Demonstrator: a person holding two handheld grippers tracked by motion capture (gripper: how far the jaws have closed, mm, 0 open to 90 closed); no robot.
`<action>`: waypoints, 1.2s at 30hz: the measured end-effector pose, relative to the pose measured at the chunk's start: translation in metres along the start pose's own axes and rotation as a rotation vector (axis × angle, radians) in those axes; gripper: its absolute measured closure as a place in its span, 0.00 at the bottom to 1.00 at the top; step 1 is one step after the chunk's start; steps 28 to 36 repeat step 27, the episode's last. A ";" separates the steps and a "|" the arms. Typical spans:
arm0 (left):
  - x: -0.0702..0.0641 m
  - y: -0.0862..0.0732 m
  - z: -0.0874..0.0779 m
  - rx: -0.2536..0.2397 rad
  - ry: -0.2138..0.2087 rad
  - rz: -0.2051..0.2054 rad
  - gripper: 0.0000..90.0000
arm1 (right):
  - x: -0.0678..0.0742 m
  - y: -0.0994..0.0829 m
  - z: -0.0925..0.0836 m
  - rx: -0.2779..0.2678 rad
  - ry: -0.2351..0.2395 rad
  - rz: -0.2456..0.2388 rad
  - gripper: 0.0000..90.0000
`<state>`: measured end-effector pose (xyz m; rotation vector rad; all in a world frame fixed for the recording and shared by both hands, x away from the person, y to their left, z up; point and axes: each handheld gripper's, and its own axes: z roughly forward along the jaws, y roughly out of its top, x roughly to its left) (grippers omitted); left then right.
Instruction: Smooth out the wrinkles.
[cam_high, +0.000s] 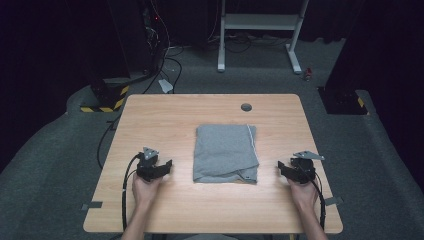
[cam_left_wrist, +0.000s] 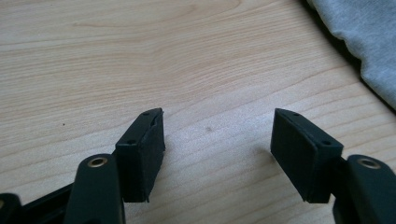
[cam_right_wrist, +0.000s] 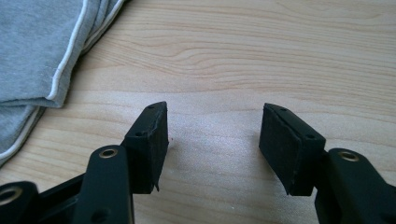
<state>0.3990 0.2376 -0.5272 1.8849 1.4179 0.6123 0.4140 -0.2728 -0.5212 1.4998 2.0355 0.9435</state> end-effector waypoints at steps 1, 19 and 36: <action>0.000 0.000 0.000 0.000 0.000 0.005 0.39 | 0.001 0.000 0.000 0.002 -0.001 0.001 0.46; -0.008 -0.001 0.000 0.015 -0.014 0.060 0.31 | 0.008 -0.001 0.002 0.012 -0.026 -0.062 0.44; -0.008 -0.001 0.000 0.015 -0.013 0.061 0.31 | 0.008 -0.001 0.002 0.013 -0.025 -0.063 0.44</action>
